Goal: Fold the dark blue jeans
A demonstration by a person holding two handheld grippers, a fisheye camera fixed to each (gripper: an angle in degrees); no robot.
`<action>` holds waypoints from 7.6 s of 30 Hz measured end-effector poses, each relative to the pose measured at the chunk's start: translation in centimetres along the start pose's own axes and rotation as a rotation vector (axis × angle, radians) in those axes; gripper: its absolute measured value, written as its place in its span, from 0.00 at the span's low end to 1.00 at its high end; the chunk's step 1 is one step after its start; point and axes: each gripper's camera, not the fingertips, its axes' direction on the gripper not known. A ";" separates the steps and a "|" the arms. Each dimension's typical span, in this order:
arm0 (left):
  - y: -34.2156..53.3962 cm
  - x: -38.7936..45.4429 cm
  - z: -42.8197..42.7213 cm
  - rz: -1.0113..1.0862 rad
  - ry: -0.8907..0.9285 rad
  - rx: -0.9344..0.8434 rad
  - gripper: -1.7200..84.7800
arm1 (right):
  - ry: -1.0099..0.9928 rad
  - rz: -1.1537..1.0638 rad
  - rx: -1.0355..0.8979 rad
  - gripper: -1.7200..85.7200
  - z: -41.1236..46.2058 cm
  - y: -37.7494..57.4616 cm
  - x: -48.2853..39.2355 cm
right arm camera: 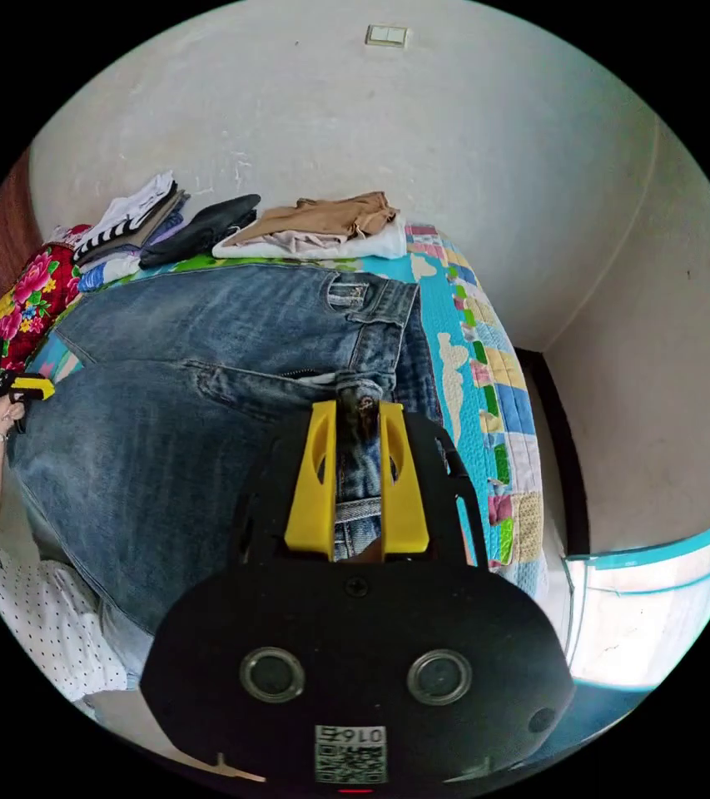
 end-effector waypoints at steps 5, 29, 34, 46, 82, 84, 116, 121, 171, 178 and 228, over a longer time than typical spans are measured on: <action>7.6 1.2 -3.7 -0.073 -0.176 0.102 0.07 | 0.030 0.154 0.056 0.14 -1.5 4.3 -0.4; 60.2 -1.1 -5.5 -1.021 -0.032 0.666 0.10 | -0.372 0.555 0.620 0.18 -3.8 41.4 -8.5; 61.6 0.0 -4.3 -0.873 0.036 0.790 0.01 | -0.363 0.555 0.572 0.21 -3.7 41.8 -9.4; 66.4 0.1 -5.3 -0.839 0.018 0.838 0.04 | -0.535 0.762 0.500 0.20 -2.8 42.9 -7.9; 67.1 -3.6 4.9 -0.910 0.103 0.714 0.10 | -0.184 0.779 0.249 0.06 -11.4 28.2 -10.6; 67.1 -3.8 5.0 -0.915 0.103 0.711 0.10 | -0.070 0.718 0.206 0.04 -12.5 26.1 -12.1; 66.7 -8.8 5.5 -1.080 0.143 0.686 0.12 | -0.010 0.512 0.350 0.03 -20.1 18.7 -11.6; 64.1 -9.9 4.4 -1.065 0.097 0.673 0.08 | 0.013 0.501 0.335 0.03 -19.9 19.0 -10.5; 4.3 -41.0 -10.6 -0.737 -0.138 0.491 0.10 | -0.236 0.555 0.241 0.04 -8.6 0.2 9.3; 3.2 -43.6 -3.3 -0.698 -0.196 0.286 0.12 | -0.103 0.581 0.143 0.10 -2.7 -0.6 10.8; 23.2 -35.0 -6.2 -0.701 -0.235 0.357 0.03 | -0.256 0.534 0.139 0.09 -22.2 -1.3 12.4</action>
